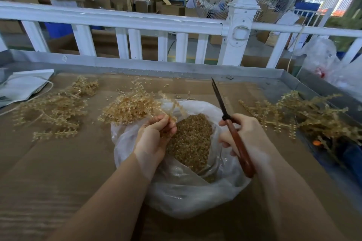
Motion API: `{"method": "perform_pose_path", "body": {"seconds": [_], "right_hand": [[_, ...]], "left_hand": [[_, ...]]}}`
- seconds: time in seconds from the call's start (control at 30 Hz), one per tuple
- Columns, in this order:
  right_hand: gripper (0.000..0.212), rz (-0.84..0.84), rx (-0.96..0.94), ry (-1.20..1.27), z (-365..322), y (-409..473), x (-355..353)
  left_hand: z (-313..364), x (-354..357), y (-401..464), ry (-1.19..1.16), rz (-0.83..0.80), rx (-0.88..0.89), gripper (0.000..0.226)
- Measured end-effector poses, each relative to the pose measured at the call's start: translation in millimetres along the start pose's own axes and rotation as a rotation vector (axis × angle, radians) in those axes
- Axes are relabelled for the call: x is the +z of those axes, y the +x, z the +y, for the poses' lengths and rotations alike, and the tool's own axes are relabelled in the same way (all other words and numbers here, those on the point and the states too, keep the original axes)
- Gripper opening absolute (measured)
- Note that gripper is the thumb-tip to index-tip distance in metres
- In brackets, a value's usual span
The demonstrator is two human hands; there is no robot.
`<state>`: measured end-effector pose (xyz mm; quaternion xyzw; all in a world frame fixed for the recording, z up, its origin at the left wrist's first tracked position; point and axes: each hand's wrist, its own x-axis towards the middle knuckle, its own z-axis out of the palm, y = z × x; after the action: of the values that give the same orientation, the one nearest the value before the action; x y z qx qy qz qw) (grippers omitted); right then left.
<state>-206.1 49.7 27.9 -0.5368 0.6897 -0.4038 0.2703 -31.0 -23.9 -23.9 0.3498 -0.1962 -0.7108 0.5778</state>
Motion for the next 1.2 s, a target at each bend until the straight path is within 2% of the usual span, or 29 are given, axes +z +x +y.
{"method": "perform_pose_path", "body": {"seconds": [0.17,0.3,0.8,1.03,1.2], "right_hand": [[0.017,-0.002,-0.045,0.025,-2.4,13.0,31.5],[0.015,-0.002,-0.106,0.029,-6.1,18.1,47.9],[0.022,0.018,-0.098,0.209,-0.8,21.1,56.9],[0.018,-0.017,-0.105,0.175,1.9,22.3,56.0],[0.016,0.030,-0.146,0.159,4.5,23.5,60.9]], "left_hand": [[-4.5,-2.4,-4.0,0.211,-0.187,0.049,0.016],[-5.6,-0.5,-6.8,0.339,-0.248,0.056,0.015],[-5.9,-0.3,-6.3,0.399,-0.241,0.036,0.015],[-7.5,0.0,-6.9,0.437,-0.230,0.047,0.016],[-7.9,-0.6,-7.4,0.455,-0.224,0.065,0.017]]}}
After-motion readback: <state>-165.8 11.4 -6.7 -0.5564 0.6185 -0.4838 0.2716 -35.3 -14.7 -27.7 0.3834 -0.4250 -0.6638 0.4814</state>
